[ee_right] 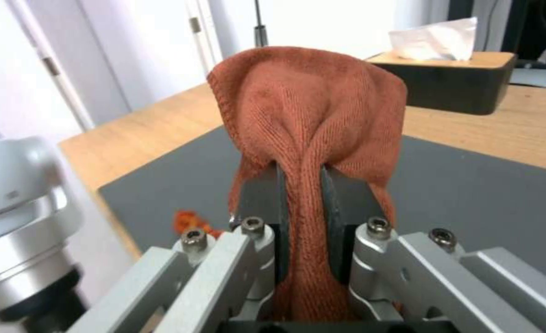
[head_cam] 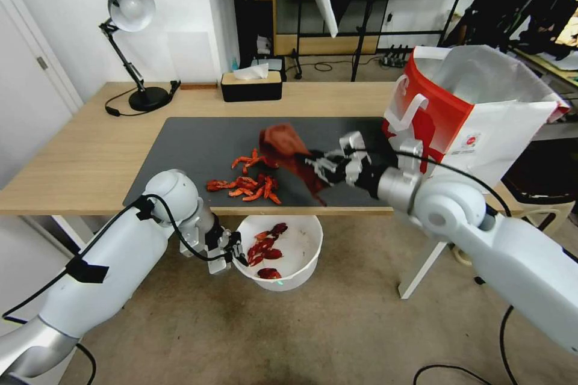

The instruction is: Sweep shrimp from table into container with towel, then put container into takeout bag.

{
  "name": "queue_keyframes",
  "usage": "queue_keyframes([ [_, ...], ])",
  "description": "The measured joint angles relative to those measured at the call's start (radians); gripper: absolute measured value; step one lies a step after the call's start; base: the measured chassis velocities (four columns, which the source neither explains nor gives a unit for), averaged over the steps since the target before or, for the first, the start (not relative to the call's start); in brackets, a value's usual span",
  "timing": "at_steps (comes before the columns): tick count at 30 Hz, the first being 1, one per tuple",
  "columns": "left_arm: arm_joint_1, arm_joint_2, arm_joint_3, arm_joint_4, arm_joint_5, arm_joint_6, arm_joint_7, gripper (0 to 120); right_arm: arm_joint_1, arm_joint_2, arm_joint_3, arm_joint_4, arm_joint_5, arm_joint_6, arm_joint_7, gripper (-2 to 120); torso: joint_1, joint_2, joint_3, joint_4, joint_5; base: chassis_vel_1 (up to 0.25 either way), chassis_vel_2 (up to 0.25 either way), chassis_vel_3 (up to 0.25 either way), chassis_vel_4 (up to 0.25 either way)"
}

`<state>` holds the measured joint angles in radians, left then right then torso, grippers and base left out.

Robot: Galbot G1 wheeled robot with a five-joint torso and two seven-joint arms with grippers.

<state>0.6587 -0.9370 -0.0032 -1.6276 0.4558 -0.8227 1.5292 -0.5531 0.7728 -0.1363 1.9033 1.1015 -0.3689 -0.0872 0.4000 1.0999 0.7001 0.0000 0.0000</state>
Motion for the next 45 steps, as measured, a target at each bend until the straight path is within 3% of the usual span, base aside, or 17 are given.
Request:
queue_keyframes([
  [10,0.012,0.02,-0.019,0.014,-0.01,0.0,0.0,0,0.187,0.126,-0.107,-0.21,-0.002,0.019,0.021,10,0.0,0.0,0.0,0.0,-0.0002,0.0,0.0,0.0,0.0],
  [19,0.023,0.036,-0.04,0.024,-0.014,0.0,0.0,0,0.365,0.249,-0.215,-0.416,0.001,-0.006,-0.027,10,0.0,0.0,0.0,0.0002,-0.0003,0.0,0.0,0.0,0.0],
  [30,0.017,0.05,-0.051,0.043,-0.015,0.0,0.0,0,0.417,0.319,-0.24,-0.579,-0.04,-0.033,-0.106,10,0.0,0.0,0.0,-0.0001,-0.0001,0.0,0.0,0.0,0.0],
  [35,0.017,0.051,-0.056,0.046,-0.015,0.0,0.0,0,0.446,0.365,-0.263,-0.709,-0.086,-0.033,-0.198,10,0.0,0.0,0.0,-0.0001,-0.0001,0.0,0.0,0.0,0.0],
  [45,0.032,0.061,-0.077,0.044,-0.017,0.0,0.0,0,0.467,0.412,-0.313,-0.805,-0.135,-0.036,-0.225,10,0.0,0.0,0.0,0.0001,-0.0001,0.0,0.0,0.0,0.0],
])
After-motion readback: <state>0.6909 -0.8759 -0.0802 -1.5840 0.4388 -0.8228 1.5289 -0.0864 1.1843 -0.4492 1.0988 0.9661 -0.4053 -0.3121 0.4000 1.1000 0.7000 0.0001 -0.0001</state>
